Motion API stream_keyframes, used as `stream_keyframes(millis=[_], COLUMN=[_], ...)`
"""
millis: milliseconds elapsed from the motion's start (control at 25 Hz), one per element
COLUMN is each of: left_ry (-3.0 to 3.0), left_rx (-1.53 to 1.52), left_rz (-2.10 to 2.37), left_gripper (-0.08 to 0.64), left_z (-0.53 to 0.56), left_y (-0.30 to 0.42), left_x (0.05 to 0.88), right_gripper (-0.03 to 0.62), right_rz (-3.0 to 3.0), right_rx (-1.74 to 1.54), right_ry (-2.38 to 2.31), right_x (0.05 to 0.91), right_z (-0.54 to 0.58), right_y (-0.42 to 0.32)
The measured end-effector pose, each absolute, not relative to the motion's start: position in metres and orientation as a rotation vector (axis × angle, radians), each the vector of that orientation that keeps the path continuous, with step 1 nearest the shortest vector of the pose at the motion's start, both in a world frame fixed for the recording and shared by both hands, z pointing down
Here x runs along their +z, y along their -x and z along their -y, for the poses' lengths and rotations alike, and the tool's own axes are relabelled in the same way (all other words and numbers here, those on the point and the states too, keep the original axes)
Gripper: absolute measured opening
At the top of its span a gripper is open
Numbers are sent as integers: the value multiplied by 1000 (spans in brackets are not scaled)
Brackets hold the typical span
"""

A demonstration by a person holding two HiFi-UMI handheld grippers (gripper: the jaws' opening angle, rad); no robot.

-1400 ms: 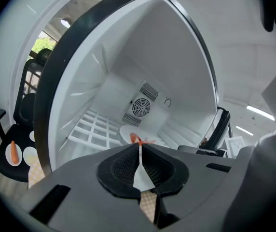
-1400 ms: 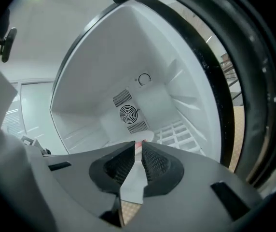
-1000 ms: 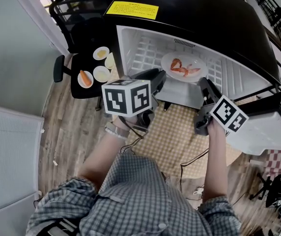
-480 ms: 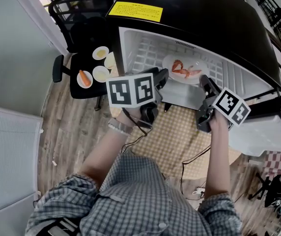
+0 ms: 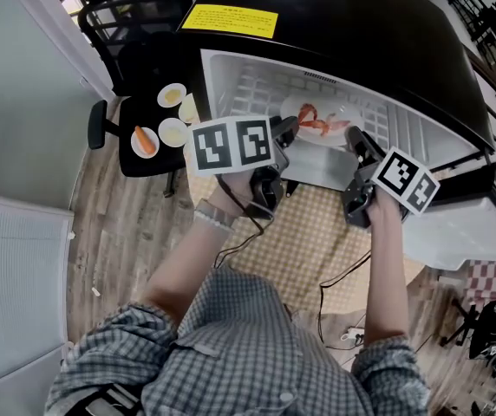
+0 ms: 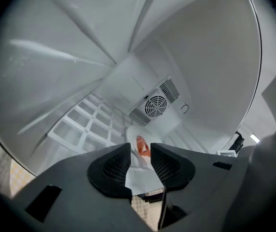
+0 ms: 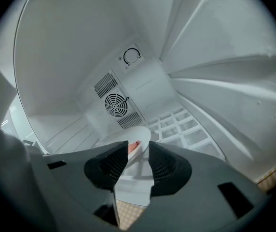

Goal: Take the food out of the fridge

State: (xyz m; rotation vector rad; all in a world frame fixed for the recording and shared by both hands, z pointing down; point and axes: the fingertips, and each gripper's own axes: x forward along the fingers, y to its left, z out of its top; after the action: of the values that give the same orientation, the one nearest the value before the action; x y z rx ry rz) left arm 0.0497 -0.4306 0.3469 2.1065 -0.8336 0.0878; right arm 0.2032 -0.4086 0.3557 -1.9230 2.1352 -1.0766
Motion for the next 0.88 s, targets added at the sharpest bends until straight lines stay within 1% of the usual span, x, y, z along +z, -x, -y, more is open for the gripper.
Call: stream_keyframes(millis=[120, 240, 320, 640, 760, 880], left_ry=[-2096, -2091, -2090, -2075, -2022, -1956], left_rx=[80, 80, 78, 63, 10, -53], left_rz=[837, 842, 846, 839, 802, 776], left_gripper=[123, 123, 123, 123, 121, 123], left_z=[433, 433, 433, 430, 425, 418], left_y=[-50, -50, -48, -44, -41, -38], left_x=[347, 346, 346, 348, 349, 353], right_gripper=[100, 74, 71, 71, 71, 86], right_rz=[-2113, -2087, -2075, -2035, -1968, -1910], right_rx=[-1085, -1101, -1111, -1149, -1146, -1178], right_ry=[1926, 1913, 1897, 1845, 1840, 1766], right_x=[357, 359, 359, 359, 358, 356], right_z=[407, 402, 399, 383, 378, 372], right_y=[-206, -208, -207, -200, -202, -198])
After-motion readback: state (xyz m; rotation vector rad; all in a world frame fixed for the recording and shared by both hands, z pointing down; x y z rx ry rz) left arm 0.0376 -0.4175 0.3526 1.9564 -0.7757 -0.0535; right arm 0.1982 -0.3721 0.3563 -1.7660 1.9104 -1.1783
